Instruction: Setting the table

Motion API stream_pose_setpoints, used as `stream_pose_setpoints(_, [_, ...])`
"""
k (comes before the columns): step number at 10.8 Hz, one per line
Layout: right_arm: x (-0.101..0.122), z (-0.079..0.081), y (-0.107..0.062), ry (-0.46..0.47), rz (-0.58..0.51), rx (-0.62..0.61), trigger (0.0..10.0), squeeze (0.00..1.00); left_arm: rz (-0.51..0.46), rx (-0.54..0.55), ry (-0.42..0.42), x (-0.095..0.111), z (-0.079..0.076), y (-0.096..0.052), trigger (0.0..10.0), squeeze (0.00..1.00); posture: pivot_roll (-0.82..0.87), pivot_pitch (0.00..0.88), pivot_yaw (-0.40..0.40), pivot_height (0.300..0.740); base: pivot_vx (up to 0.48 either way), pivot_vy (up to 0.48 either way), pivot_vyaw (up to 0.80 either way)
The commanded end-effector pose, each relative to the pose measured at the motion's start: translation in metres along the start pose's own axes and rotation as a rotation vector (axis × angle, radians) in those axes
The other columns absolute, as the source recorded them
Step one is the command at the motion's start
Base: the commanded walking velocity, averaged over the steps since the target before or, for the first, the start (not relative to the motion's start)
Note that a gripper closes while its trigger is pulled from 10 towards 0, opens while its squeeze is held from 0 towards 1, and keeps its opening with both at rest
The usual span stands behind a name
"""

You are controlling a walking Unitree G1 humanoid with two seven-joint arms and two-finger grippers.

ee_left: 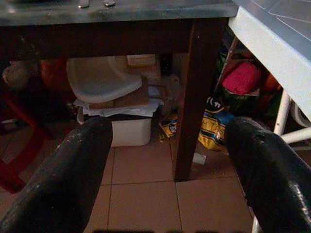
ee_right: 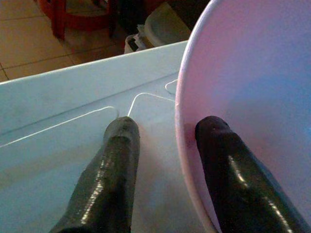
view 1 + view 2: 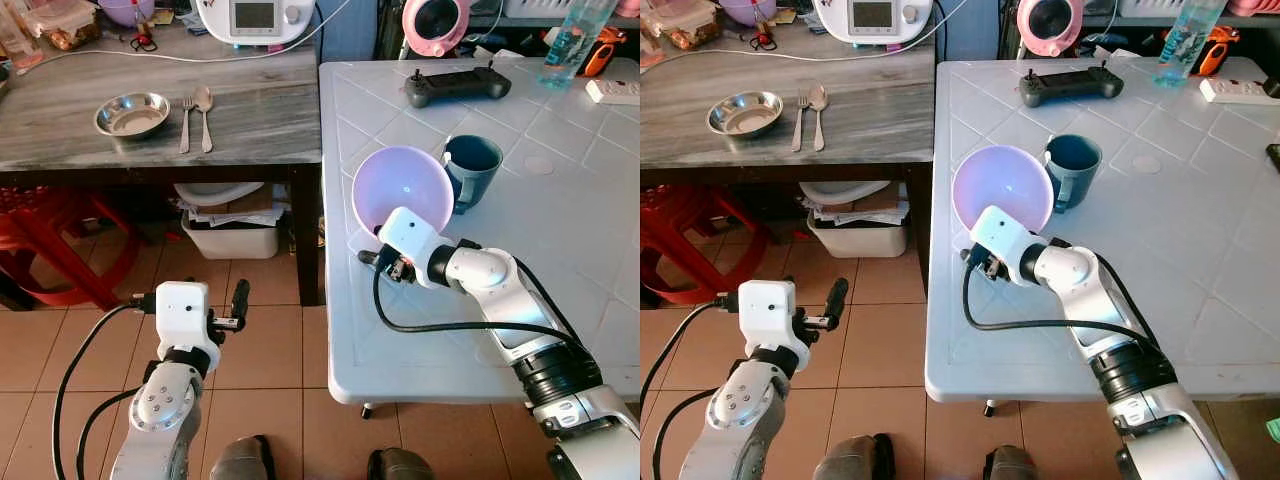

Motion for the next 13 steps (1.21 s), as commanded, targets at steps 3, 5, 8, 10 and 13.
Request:
stream_pose_setpoints(3, [-0.004, 0.006, 0.0, -0.016, 0.012, 0.023, 0.0, 0.0, -0.001, -0.008, 0.004, 0.002, -0.001, -0.001, 10.0, 0.0, 0.01, 0.127, 0.045, 0.74, 0.0, 0.0, 0.0])
stream_pose_setpoints(5, [-0.006, 0.009, -0.001, -0.026, 0.006, 0.019, 0.0, 0.0, 0.003, -0.004, 0.002, 0.001, 0.0, -0.001, 10.0, 0.0, 0.01, 0.126, 0.042, 0.74, 0.0, 0.0, 0.0])
stream_pose_setpoints(8, [-0.002, 0.006, -0.001, -0.005, -0.037, -0.043, 0.0, 0.0, 0.003, -0.007, -0.001, 0.001, -0.001, 0.0, 10.0, 0.0, 0.01, 0.125, 0.035, 0.74, 0.0, 0.0, 0.0])
stream_pose_setpoints(10, [0.019, 0.002, -0.003, 0.078, -0.186, -0.187, 0.0, 0.0, 0.0, 0.043, -0.007, 0.001, 0.006, 0.001, 10.0, 0.0, 0.01, 0.123, 0.026, 0.74, 0.0, 0.0, 0.0])
stream_pose_setpoints(13, [0.052, 0.024, -0.013, 0.124, -0.399, -0.268, 0.0, 0.0, -0.007, 0.082, 0.013, 0.001, 0.011, 0.003, 10.0, 0.0, 0.0, 0.109, 0.024, 0.74, 0.0, 0.405, 0.0])
Point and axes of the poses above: a point about 5 cm out from each wrist's last joint towards the gripper, its own y axis pointing out of the wrist towards the gripper, its own x axis along the axis of the wrist's last joint, z = x × y, the point moved 3 cm from there along y, pointing out of the wrist towards the gripper, and after that the axes turned 3 degrees about y, right-handed, at the moved point
